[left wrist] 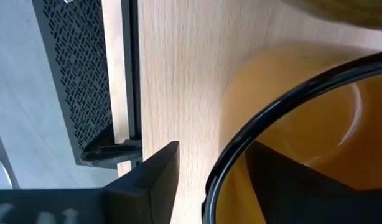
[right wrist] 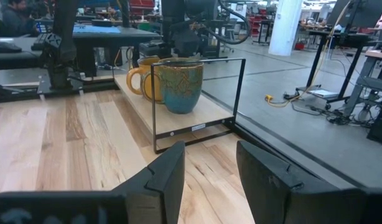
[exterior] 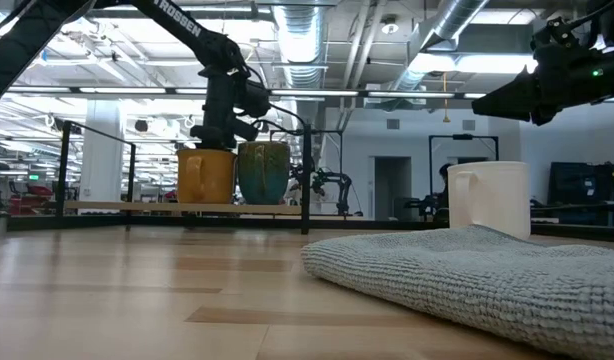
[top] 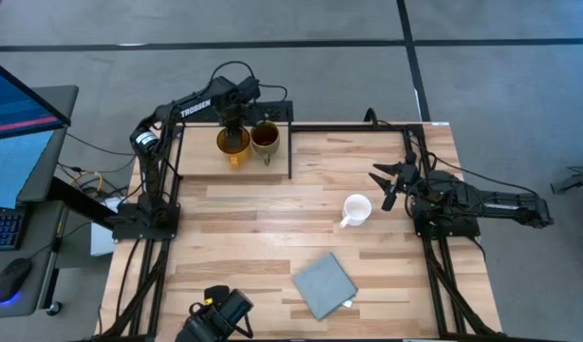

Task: Stack small to large cups/mugs on shelf
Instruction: Put the yellow mug on the shelf, then put the white mug on the shelf

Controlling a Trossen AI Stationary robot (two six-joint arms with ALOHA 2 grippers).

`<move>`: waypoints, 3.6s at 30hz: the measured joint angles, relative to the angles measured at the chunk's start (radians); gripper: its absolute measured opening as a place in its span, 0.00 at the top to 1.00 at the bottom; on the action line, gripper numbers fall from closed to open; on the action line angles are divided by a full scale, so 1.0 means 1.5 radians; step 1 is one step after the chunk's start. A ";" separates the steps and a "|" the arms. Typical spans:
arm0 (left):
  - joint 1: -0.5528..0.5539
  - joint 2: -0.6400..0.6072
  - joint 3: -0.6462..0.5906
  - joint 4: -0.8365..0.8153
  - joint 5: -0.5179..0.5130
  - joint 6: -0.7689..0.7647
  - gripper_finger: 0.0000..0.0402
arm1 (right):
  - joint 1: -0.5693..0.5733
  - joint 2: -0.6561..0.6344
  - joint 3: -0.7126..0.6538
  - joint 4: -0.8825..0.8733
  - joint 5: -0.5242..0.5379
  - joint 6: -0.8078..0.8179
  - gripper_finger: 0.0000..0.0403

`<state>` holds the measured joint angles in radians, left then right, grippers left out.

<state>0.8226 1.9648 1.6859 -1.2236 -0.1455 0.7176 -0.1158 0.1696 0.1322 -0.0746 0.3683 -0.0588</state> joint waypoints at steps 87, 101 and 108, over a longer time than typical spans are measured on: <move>-0.256 -0.891 -0.892 0.933 -0.055 -0.386 0.53 | 0.000 0.000 0.000 -0.016 -0.003 0.022 0.58; -0.306 -0.891 -0.920 0.997 -0.070 -0.395 0.53 | 0.000 0.000 0.000 -0.019 -0.003 0.022 0.58; -0.328 -0.891 -0.920 0.991 -0.070 -0.399 0.53 | 0.000 0.000 0.000 -0.020 -0.003 0.022 0.58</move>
<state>0.3301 0.6285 0.3058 0.2629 -0.2508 0.1196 -0.1158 0.1698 0.1322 -0.1047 0.3645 -0.0257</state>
